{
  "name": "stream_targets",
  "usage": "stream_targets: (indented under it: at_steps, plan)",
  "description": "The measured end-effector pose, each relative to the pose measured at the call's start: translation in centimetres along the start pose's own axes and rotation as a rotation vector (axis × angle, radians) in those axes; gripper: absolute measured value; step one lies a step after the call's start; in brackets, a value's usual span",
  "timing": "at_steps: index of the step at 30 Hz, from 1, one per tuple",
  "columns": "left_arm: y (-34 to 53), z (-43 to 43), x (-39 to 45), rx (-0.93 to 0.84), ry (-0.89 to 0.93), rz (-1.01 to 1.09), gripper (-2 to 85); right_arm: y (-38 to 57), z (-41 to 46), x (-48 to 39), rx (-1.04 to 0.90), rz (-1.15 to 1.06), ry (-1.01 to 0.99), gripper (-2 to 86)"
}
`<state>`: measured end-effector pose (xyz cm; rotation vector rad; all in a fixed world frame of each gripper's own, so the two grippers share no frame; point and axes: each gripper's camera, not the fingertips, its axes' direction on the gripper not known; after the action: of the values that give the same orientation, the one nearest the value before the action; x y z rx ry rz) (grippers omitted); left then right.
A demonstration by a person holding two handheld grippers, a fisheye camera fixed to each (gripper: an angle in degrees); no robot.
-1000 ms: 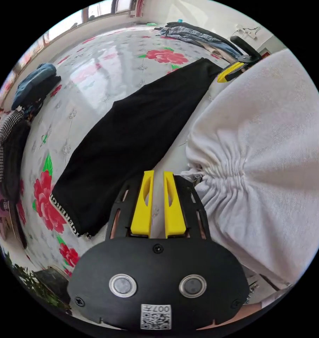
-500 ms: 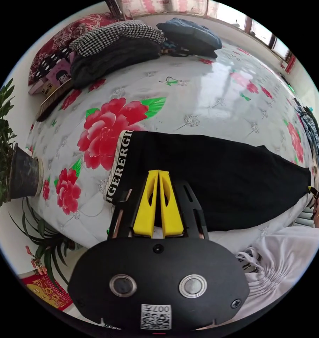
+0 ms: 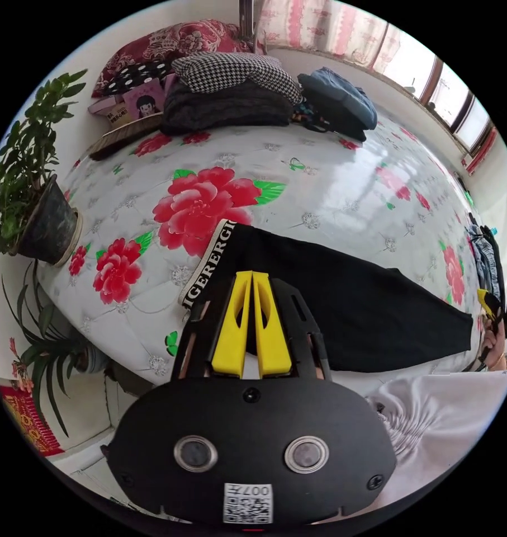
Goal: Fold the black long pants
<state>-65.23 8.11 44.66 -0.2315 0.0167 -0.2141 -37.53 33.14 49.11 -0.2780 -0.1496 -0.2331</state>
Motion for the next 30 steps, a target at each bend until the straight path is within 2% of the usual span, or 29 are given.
stream_targets:
  at_steps: [3, 8, 11, 17, 22, 25, 30]
  plan:
    - [-0.6, 1.0, -0.4, -0.006, 0.003, 0.013, -1.0, -5.4, 11.1, -2.9, -0.173, -0.062, -0.088, 1.0]
    - [-0.5, 3.3, -1.5, -0.060, 0.003, -0.010, -1.0, -10.7, 27.3, -7.3, -0.473, -0.212, 0.062, 1.2]
    - [0.2, 4.4, -2.2, -0.075, 0.002, 0.000, -1.0, -10.7, 32.1, -7.8, -0.604, -0.240, 0.068, 0.7]
    - [0.7, 5.0, -3.2, -0.041, 0.032, -0.001, -1.0, -11.1, 36.9, -7.3, -0.771, -0.217, 0.006, 0.2]
    - [0.9, 5.5, -3.8, -0.036, 0.041, -0.019, -1.0, -14.3, 36.5, -7.3, -0.643, -0.212, 0.021, 0.6]
    - [1.0, 5.8, -4.1, -0.032, 0.043, -0.022, -1.0, -15.5, 38.2, -5.4, -0.674, -0.127, 0.021, 1.3]
    - [1.1, 6.4, -4.9, -0.027, 0.070, -0.052, -1.0, -15.5, 40.9, -1.1, -0.752, 0.121, -0.167, 1.5]
